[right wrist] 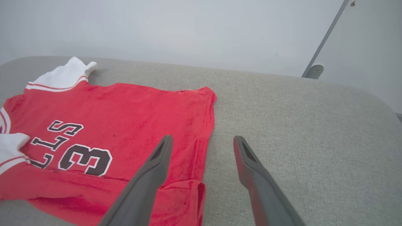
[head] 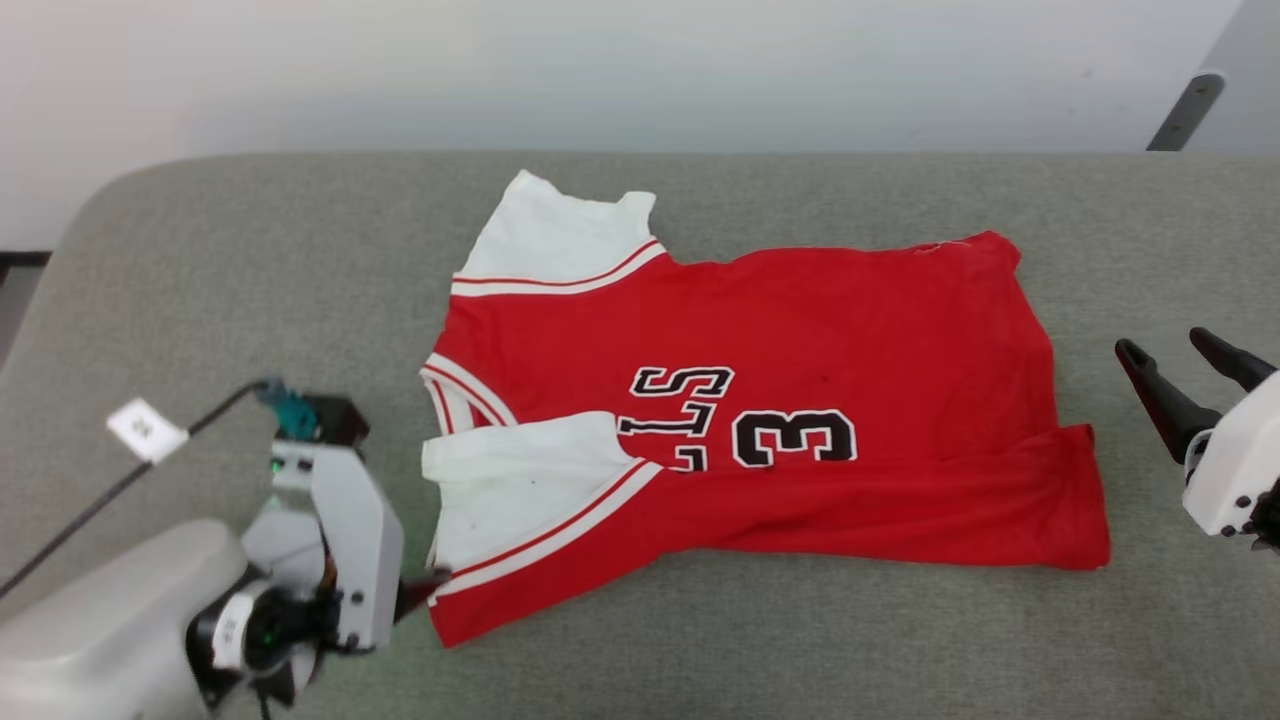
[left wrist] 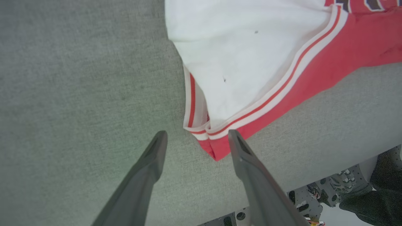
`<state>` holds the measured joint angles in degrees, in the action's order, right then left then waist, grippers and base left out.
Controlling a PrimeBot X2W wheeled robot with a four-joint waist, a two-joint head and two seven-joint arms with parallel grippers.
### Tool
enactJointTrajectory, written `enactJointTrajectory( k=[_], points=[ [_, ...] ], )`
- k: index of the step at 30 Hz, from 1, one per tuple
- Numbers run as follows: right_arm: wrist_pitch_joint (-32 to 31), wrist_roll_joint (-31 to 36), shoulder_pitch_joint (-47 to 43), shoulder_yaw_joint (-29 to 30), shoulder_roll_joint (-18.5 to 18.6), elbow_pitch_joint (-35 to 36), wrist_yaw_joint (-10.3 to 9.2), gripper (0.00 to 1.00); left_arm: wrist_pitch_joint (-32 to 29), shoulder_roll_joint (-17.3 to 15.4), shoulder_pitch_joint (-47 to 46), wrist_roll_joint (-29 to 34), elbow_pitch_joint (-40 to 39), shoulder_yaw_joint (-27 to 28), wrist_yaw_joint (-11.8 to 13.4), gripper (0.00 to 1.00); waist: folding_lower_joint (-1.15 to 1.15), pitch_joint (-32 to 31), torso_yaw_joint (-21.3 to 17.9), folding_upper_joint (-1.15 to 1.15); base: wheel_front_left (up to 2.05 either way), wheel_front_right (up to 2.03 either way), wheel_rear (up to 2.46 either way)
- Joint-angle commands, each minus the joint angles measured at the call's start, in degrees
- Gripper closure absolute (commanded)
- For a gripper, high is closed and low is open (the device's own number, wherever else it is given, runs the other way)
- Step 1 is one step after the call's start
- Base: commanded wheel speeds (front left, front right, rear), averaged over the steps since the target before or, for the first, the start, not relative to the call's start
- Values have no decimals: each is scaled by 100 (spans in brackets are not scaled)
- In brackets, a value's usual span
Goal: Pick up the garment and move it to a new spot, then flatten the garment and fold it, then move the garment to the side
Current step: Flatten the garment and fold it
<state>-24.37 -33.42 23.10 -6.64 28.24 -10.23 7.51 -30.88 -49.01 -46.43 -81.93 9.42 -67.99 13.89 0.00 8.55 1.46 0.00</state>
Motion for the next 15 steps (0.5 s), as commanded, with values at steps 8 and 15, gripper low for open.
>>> enactJointTrajectory(
  k=[8, 15],
  points=[
    [20, 327, -618, 803, -475, 583, -5, 0, -99, -82, 380, -260, 56, -45, 57, 0, 0, -126, -204, 0, 0, 0, 0],
    [-185, 475, -1086, 1266, -872, 1260, -4, 0, 123, 164, 501, -365, 679, 37, -262, 0, 0, -84, -365, 0, 0, 0, 0]
  ],
)
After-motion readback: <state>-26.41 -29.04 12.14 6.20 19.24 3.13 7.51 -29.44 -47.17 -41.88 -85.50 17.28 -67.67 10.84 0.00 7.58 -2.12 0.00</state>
